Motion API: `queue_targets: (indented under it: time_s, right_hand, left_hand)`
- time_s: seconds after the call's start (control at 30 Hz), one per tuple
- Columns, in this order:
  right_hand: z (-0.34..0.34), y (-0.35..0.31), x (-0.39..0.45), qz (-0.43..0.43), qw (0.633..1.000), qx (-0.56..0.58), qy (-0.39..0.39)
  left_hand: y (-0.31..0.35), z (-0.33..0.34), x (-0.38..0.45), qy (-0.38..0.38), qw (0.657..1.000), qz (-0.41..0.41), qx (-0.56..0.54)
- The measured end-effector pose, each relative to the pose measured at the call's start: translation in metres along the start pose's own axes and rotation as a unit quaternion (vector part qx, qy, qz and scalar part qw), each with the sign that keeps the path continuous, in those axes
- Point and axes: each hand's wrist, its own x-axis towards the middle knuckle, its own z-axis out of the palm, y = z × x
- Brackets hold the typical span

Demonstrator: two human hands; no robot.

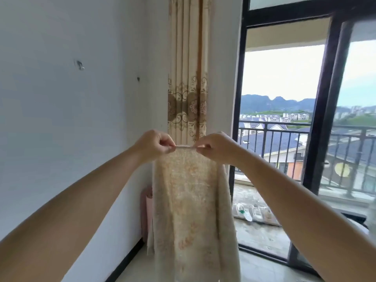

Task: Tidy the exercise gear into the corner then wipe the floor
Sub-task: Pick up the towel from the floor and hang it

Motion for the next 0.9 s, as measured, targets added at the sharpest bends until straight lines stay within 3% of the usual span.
queue_targets:
  time_s: [0.27,0.53,0.77,0.83,0.9]
  right_hand:
    - [0.084,0.072,0.205,-0.11,0.99,0.085,0.025]
    - [0.159,0.054,0.393,-0.183,0.961,0.206,0.018]
    - [0.184,0.01,0.542,-0.291,0.923,0.23,0.1]
    - [0.187,-0.006,0.58,-0.329,0.907,0.216,0.15]
    - [0.194,-0.021,0.616,-0.387,0.867,0.2,0.242]
  left_hand:
    - [-0.109,-0.001,0.141,0.08,0.987,-0.114,0.073]
    - [-0.211,-0.048,0.23,0.163,0.947,-0.182,0.207]
    - [-0.292,-0.121,0.308,0.258,0.895,-0.201,0.304]
    - [-0.313,-0.144,0.329,0.281,0.881,-0.215,0.314]
    - [-0.332,-0.168,0.346,0.308,0.87,-0.232,0.308]
